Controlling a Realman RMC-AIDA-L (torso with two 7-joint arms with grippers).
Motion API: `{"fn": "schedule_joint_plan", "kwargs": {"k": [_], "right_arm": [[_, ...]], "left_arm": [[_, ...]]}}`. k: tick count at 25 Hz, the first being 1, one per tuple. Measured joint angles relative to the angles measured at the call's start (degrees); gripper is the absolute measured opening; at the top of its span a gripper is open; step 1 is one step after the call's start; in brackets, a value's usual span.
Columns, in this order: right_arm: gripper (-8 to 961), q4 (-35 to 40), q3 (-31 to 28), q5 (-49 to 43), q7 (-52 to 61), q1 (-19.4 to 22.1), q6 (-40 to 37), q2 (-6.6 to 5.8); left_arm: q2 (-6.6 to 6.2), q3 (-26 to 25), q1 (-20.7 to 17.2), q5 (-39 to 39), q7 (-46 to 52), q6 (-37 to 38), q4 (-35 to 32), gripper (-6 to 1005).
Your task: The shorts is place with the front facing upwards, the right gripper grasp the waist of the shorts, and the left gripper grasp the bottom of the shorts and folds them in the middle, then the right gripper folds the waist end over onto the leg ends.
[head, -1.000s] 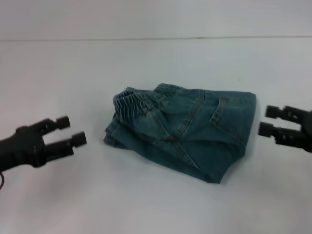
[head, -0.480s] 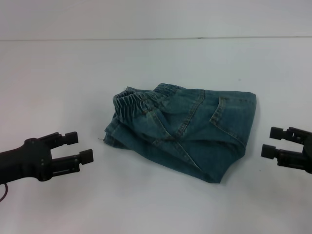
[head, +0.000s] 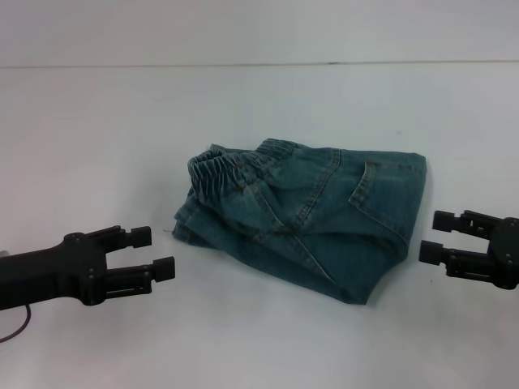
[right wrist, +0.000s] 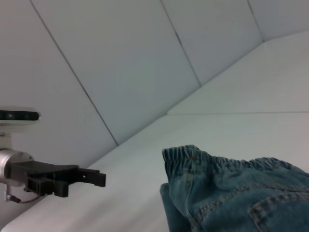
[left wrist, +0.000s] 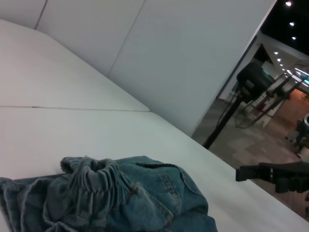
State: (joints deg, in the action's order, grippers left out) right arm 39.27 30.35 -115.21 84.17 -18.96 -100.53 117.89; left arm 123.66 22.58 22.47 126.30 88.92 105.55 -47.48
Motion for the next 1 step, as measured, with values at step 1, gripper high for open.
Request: {"fn": "schedule_joint_plan", "kwargs": {"k": [1], "right_arm": [[854,0.0,0.0,0.0,0.0,-0.2,0.0,0.18]], "left_arm": [[0.0,0.3,0.1,0.0,0.0,-0.1,0.0,876]]}}
